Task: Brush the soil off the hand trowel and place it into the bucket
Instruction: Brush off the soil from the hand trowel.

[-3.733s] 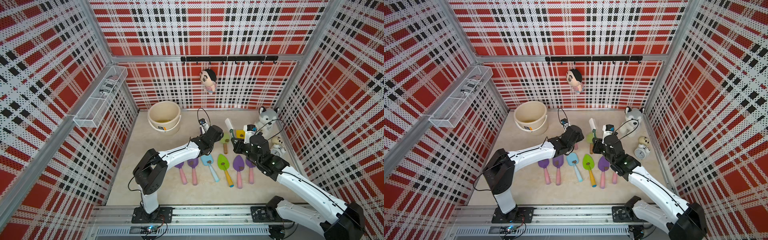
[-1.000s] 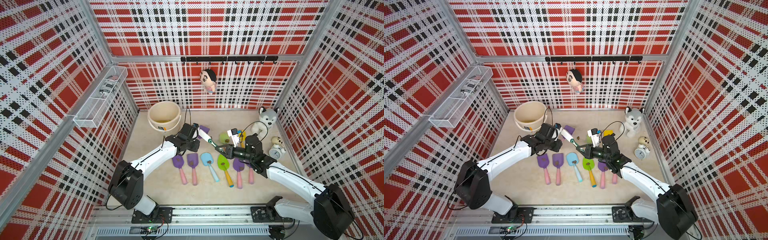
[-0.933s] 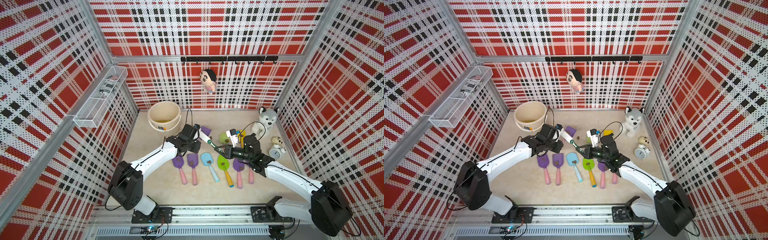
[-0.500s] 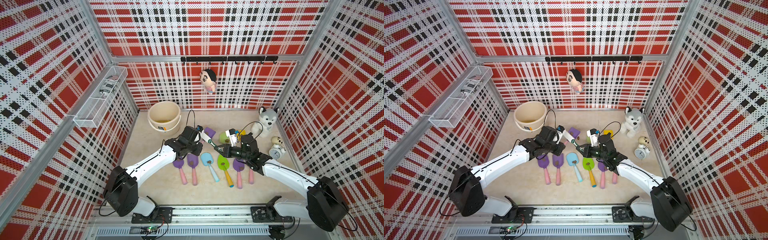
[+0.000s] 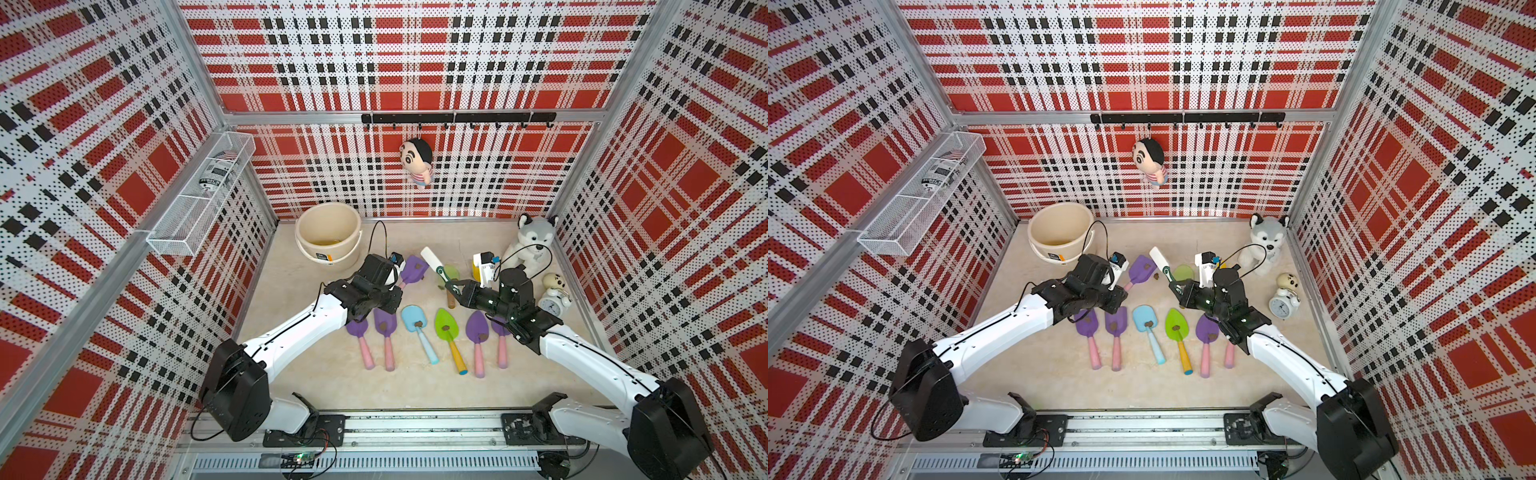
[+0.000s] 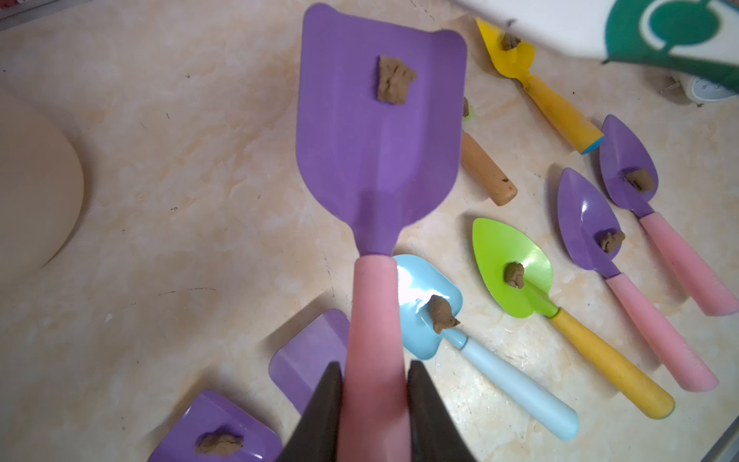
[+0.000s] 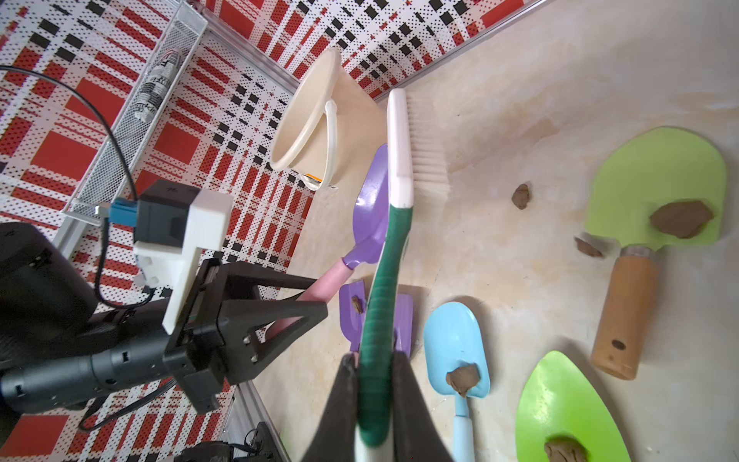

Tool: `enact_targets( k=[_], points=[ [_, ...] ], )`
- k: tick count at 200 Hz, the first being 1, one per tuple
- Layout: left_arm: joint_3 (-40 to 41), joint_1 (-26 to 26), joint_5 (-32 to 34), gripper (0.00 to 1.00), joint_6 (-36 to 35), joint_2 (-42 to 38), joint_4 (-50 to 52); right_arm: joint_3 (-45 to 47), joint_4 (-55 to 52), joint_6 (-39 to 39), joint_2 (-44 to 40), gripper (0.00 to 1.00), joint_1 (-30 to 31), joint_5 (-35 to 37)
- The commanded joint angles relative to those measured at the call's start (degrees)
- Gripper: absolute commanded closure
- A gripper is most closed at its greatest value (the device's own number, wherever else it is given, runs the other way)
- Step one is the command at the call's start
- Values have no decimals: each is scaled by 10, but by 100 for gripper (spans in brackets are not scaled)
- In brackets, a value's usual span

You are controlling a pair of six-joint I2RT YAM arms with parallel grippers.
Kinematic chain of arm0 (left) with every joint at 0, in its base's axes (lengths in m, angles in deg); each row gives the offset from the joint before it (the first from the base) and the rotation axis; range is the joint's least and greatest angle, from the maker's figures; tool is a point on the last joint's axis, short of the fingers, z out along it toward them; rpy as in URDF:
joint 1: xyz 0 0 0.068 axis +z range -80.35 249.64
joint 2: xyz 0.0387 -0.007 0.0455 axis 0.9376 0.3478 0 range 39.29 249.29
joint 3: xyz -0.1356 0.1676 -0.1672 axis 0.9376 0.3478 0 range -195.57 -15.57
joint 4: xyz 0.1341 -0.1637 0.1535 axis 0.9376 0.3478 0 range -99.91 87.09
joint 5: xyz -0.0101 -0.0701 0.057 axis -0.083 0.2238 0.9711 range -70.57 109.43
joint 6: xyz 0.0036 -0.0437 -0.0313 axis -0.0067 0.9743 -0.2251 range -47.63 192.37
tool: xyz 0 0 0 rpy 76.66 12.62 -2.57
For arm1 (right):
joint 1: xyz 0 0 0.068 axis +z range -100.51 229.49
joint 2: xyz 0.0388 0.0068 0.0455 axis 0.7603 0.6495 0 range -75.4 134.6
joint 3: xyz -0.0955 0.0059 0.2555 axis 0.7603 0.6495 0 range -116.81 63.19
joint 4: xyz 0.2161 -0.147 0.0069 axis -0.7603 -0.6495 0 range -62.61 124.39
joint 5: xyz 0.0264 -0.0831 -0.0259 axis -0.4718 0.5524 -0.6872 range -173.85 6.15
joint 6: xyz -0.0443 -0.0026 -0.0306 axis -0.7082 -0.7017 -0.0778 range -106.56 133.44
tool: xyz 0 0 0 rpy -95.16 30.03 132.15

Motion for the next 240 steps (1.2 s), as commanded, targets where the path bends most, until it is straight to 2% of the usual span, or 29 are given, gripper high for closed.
enact_targets(
  k=[1,65,125,171,210,225,240],
  points=[
    [2,2,0,100,0,-14,-14,7,52,-13,-16,100,3,-60],
    [0,6,3,100,1,-16,-16,6,51,-18,38,100,29,-93],
    [6,15,-6,100,2,-22,-17,7,9,-26,40,100,24,-17],
    [10,17,-14,100,0,-30,-21,10,-15,-20,0,100,-11,21],
    [5,19,-44,100,-3,-38,-14,-6,-36,-94,-38,100,-15,53],
    [-4,18,-56,100,-5,-45,1,-8,-54,-157,-44,100,-16,106],
    [-21,19,-62,100,0,-52,26,-6,-78,-206,-45,100,-14,190]
  ],
)
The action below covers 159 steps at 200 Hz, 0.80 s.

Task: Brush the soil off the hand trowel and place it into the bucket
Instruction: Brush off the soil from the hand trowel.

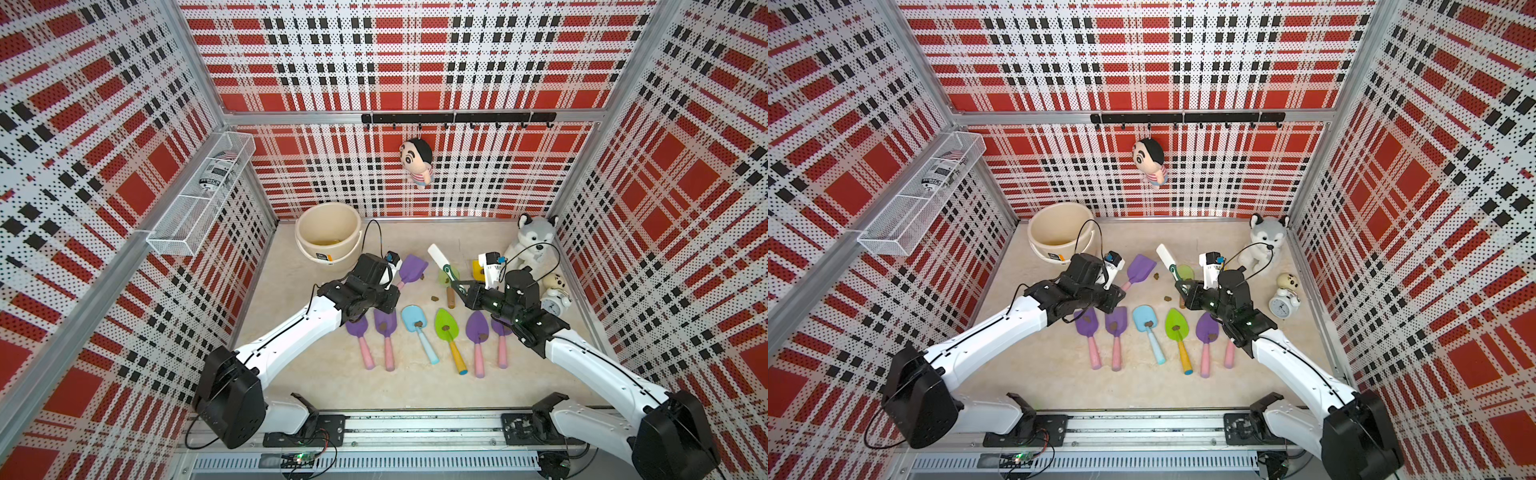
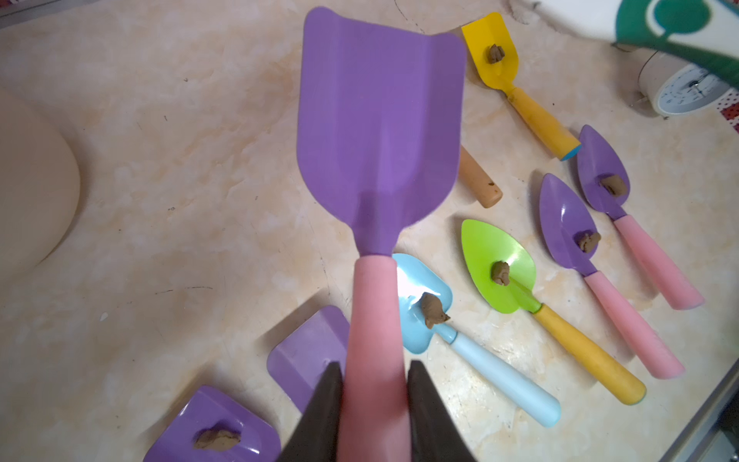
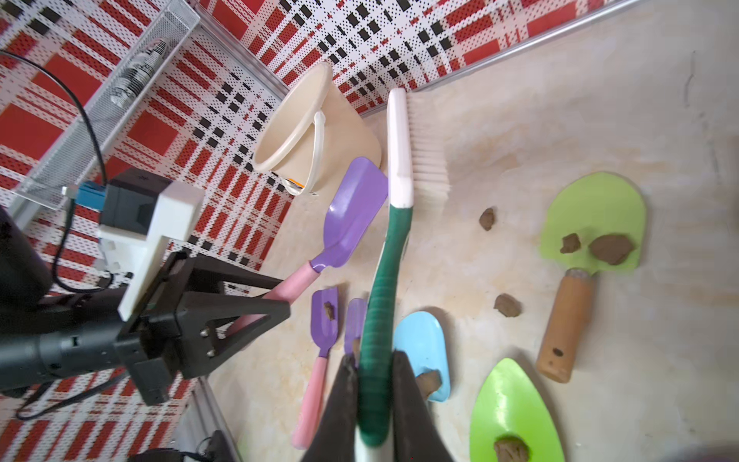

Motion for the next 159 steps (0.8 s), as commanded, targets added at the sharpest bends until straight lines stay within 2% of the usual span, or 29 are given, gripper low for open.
enact_targets(
  k=[1,23,45,61,98,141,159],
  points=[
    [-30,3,-27,100,0,-24,23,-13,-41,-106,-11,100,1,127],
    [-66,10,-55,100,17,-29,64,-20,-72,-179,4,100,28,215],
    [-89,36,-103,100,38,-29,83,-29,-74,-286,25,100,99,283],
    [-108,49,-121,100,43,-17,105,-24,-51,-385,33,100,167,344],
    [-132,48,-112,100,35,-5,126,15,67,-646,53,100,313,484],
    [-127,48,-97,100,31,9,141,10,135,-800,83,100,370,541],
    [-121,47,-96,100,30,9,144,13,164,-834,91,100,375,561]
  ],
)
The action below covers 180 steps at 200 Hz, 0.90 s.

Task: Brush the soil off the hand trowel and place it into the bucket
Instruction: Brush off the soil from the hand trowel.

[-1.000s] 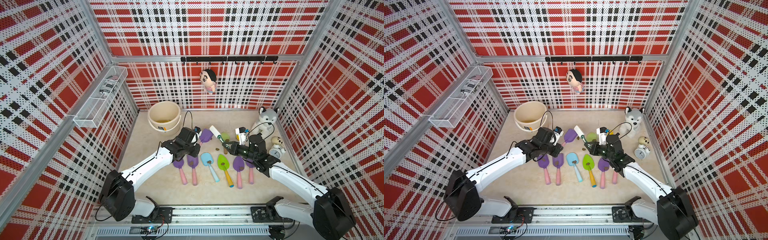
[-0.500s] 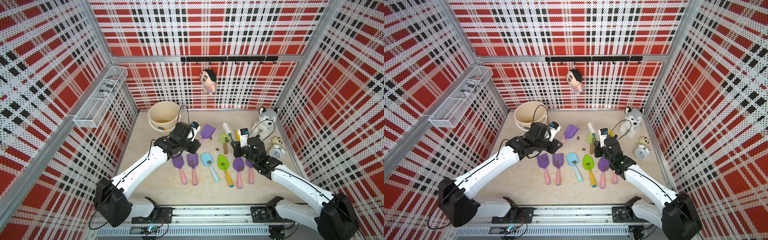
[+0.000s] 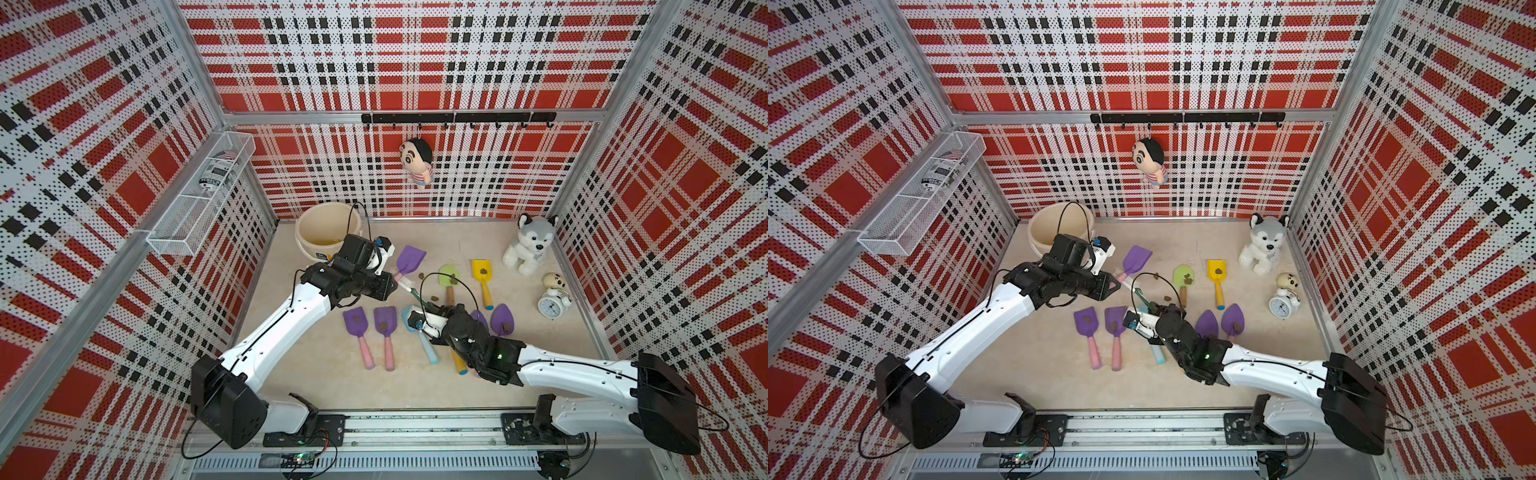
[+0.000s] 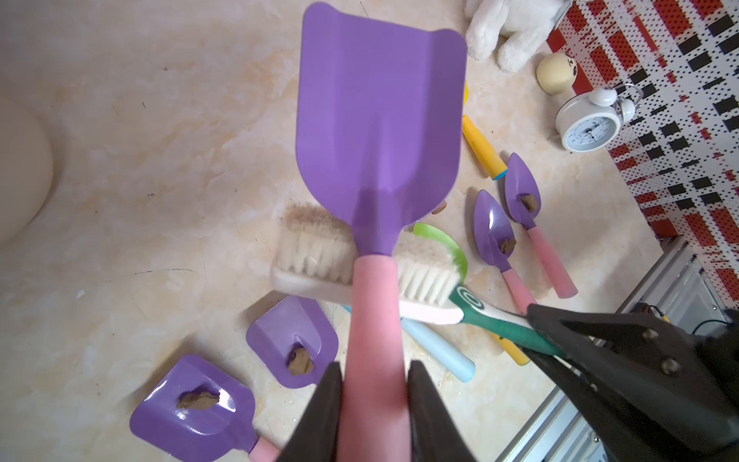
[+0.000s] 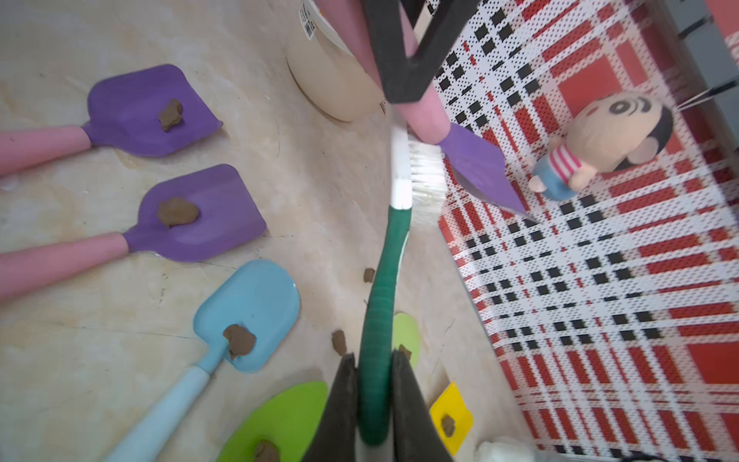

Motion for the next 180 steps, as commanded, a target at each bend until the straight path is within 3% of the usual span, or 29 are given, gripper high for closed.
enact_targets(
  k=[1,34,66,106,180],
  points=[
    [-4,-1,2,100,-2,3,11,5,93,-107,7,100,9,65],
    [0,-1,1,100,-4,0,21,2,118,-147,20,100,9,100],
    [0,3,14,100,-18,2,43,19,220,-195,35,100,0,137],
    [-6,16,14,100,-24,-10,59,38,272,-206,35,100,-34,160],
    [-24,38,-7,100,-28,-23,68,85,225,-102,35,100,-64,141]
  ],
)
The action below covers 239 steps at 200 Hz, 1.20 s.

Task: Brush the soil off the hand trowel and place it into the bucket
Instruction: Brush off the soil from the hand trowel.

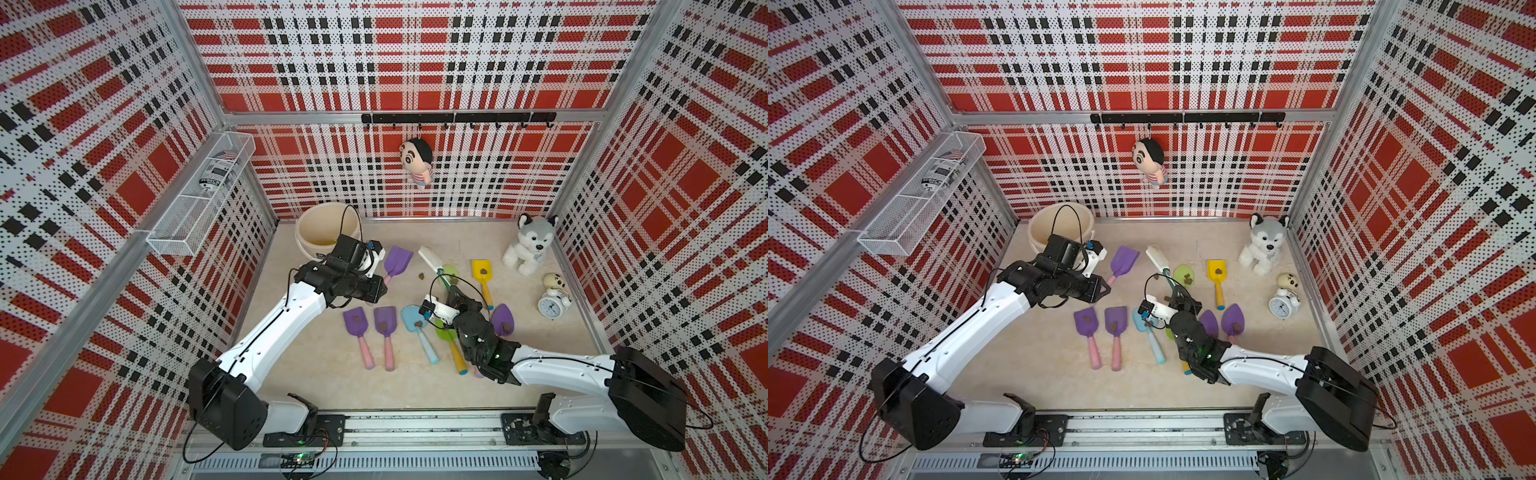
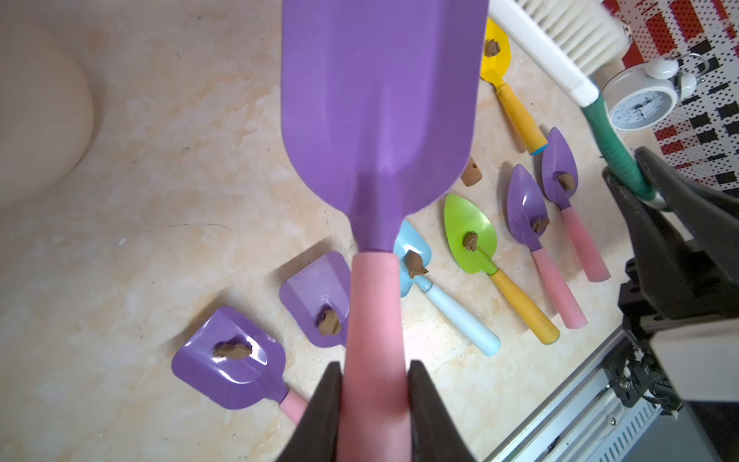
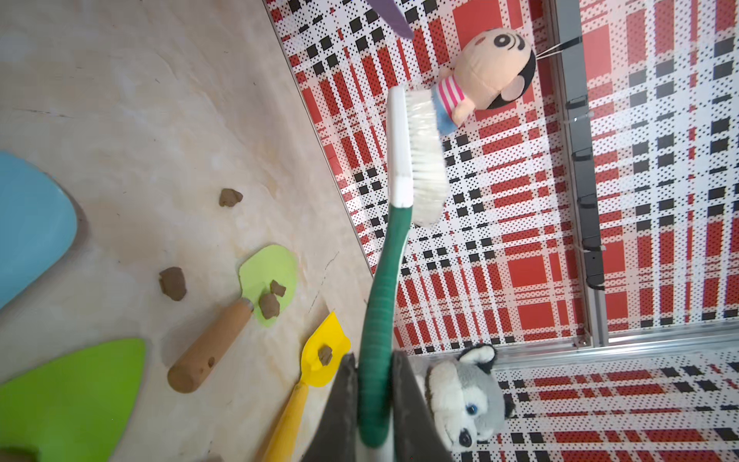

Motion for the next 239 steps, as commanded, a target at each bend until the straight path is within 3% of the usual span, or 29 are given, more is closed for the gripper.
enact_targets(
  k=[1,23,92,173,209,239],
  points=[
    [-24,4,-14,100,-9,-14,5,4,7,52,-1,100,1,1],
    [-41,4,-22,100,-7,-8,2,-3,-9,52,14,100,16,-11],
    [-37,-18,25,100,-5,25,3,-40,42,-89,58,100,77,-4],
    [-30,-25,24,100,-5,20,11,-41,104,-164,53,100,34,9],
    [-23,-24,24,100,-5,15,11,-34,106,-131,51,100,5,9],
    [-23,-15,17,100,-3,11,8,-45,43,2,31,100,-20,6]
  ],
)
